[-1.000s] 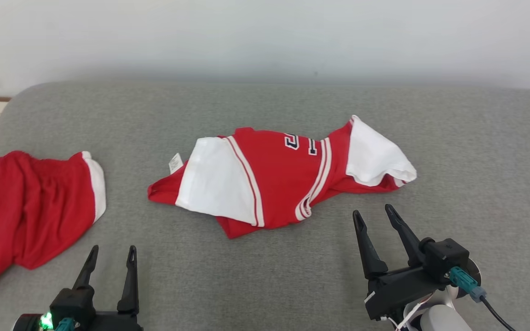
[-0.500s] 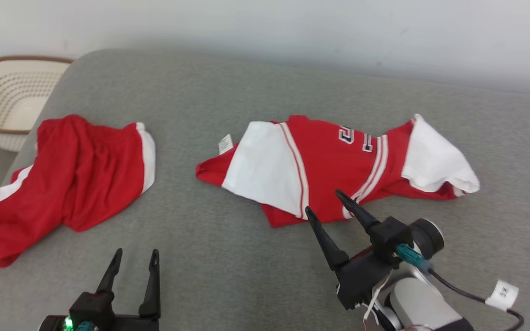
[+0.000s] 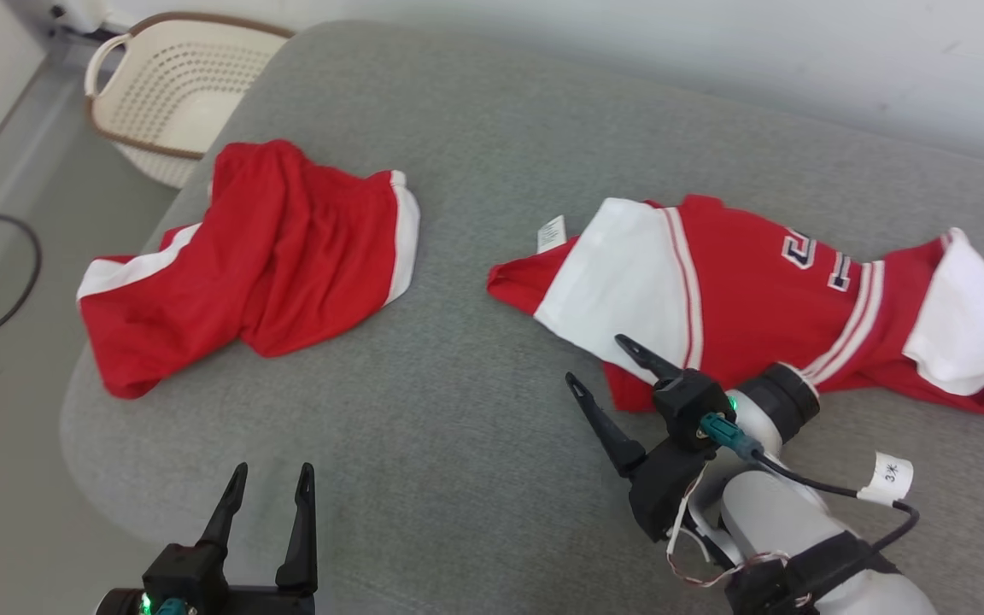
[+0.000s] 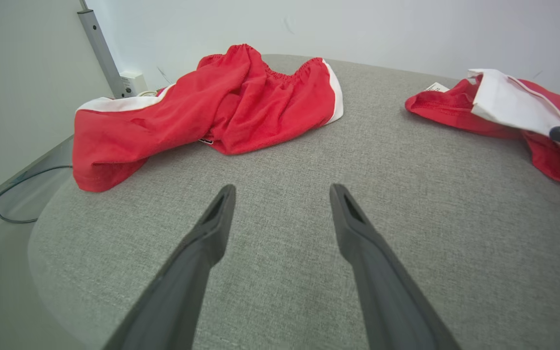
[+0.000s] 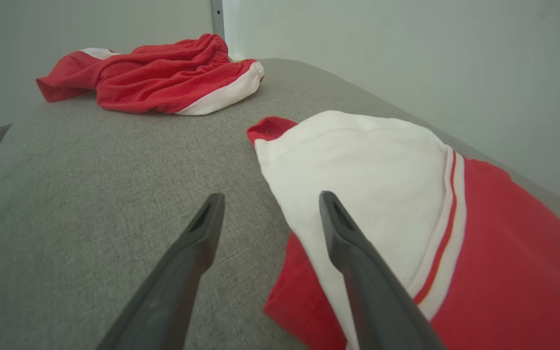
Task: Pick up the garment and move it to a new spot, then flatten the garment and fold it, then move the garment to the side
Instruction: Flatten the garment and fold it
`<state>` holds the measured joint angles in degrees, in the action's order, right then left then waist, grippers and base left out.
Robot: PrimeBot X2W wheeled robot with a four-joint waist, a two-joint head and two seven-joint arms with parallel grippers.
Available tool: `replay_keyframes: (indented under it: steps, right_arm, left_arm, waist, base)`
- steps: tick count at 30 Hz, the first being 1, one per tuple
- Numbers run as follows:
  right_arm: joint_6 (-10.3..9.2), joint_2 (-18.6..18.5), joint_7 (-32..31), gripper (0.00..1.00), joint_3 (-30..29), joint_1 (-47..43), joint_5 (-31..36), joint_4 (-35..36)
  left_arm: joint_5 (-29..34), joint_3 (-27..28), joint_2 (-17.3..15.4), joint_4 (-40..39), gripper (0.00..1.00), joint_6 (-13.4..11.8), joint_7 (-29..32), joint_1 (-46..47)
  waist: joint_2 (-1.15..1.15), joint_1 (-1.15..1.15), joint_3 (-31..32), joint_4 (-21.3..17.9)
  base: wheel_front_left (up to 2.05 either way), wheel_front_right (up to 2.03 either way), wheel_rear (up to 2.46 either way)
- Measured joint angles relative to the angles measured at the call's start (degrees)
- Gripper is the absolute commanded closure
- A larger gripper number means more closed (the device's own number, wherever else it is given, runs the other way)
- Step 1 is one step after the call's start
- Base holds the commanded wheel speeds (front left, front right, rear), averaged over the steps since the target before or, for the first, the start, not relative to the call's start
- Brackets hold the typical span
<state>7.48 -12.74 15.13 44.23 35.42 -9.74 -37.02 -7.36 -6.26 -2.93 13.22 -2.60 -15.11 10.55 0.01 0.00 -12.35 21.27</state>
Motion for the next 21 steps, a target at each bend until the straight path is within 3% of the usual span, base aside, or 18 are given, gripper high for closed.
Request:
replay_keyframes:
  steps: [16,17,18,19,21]
  right_arm:
    - [0.01,2.71,0.00,0.00,-8.36,5.42,10.45,-8.18]
    - [0.01,2.82,0.00,0.08,-9.14,5.41,11.10,-8.20]
    - [0.01,2.90,0.00,0.27,-9.92,5.41,11.62,-8.43]
    - [0.01,2.94,0.00,0.60,-10.57,5.39,12.06,-8.88]
    - [0.00,3.07,0.00,0.80,-11.83,5.32,12.89,-9.56]
  left_arm:
    - [-2.65,-2.26,0.01,-0.53,0.00,-1.30,0.00,0.33]
    - [-2.75,-2.34,0.02,-0.54,0.00,-1.35,0.00,0.34]
    - [-2.83,-2.38,0.02,-0.51,0.00,-1.38,0.00,0.34]
    - [-2.93,-2.43,0.02,-0.46,0.00,-1.52,0.00,0.34]
    - [-3.12,-2.53,0.03,-0.35,0.00,-1.52,0.00,0.33]
  waist:
    - [0.00,0.00,-4.18,4.27]
    - [0.00,0.00,-4.30,4.32]
    - [0.00,0.00,-4.37,4.35]
    - [0.00,0.01,-4.39,4.35]
    - [0.00,0.00,-4.34,4.35]
  base:
    - [0.00,0.00,0.00]
    - [0.00,0.00,0.00]
    - [0.00,0.00,0.00]
    - [0.00,0.00,0.00]
    - [0.00,0.00,0.00]
